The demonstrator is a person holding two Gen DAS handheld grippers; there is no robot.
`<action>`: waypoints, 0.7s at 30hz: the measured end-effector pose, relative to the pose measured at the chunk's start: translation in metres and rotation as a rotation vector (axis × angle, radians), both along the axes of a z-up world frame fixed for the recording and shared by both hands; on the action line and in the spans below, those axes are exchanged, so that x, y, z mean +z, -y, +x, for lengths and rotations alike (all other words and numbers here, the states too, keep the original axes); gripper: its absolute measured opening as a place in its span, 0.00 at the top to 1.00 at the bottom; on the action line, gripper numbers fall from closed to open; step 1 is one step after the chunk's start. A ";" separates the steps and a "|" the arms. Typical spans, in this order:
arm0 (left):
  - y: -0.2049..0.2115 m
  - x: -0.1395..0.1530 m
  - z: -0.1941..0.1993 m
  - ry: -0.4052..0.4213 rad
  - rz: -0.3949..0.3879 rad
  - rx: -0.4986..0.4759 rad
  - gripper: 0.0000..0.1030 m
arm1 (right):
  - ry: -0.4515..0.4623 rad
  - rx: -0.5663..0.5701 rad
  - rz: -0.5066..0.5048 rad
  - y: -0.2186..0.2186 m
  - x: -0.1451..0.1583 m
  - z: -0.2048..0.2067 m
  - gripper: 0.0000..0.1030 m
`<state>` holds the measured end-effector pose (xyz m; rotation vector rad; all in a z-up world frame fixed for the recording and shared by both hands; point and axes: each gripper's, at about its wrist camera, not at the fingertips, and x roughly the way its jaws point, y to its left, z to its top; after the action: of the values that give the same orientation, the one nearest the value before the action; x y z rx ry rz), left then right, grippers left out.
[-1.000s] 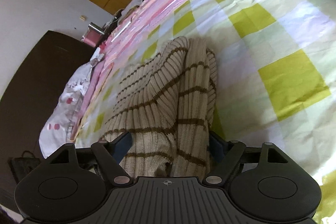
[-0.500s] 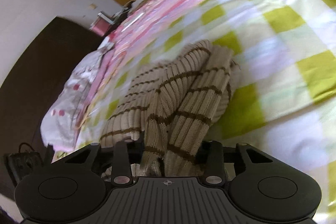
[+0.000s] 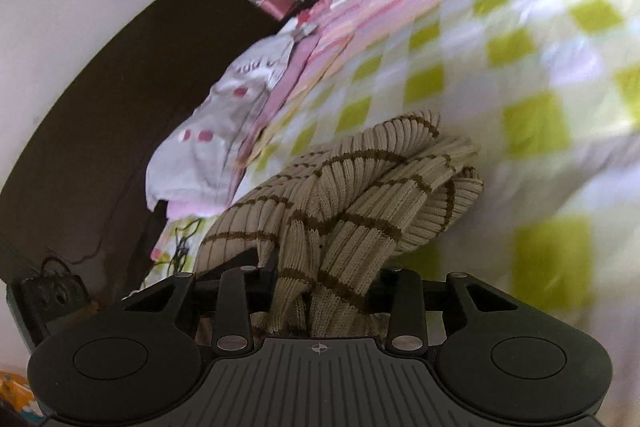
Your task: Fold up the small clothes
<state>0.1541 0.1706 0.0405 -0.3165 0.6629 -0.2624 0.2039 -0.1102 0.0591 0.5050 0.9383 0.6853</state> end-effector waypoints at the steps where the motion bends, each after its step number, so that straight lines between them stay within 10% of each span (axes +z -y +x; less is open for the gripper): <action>1: -0.008 -0.008 -0.003 -0.027 0.007 0.016 0.48 | 0.015 0.010 -0.017 -0.012 -0.006 -0.007 0.66; 9: -0.031 -0.032 -0.027 -0.059 0.048 0.076 0.44 | 0.014 -0.022 -0.170 -0.025 -0.029 -0.038 0.65; 21: -0.015 -0.005 -0.036 0.046 0.206 0.101 0.44 | 0.236 -0.038 -0.324 -0.021 0.023 -0.069 0.62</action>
<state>0.1182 0.1860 0.0350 -0.1458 0.6211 -0.1036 0.1349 -0.0893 0.0819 0.1504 0.7953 0.5323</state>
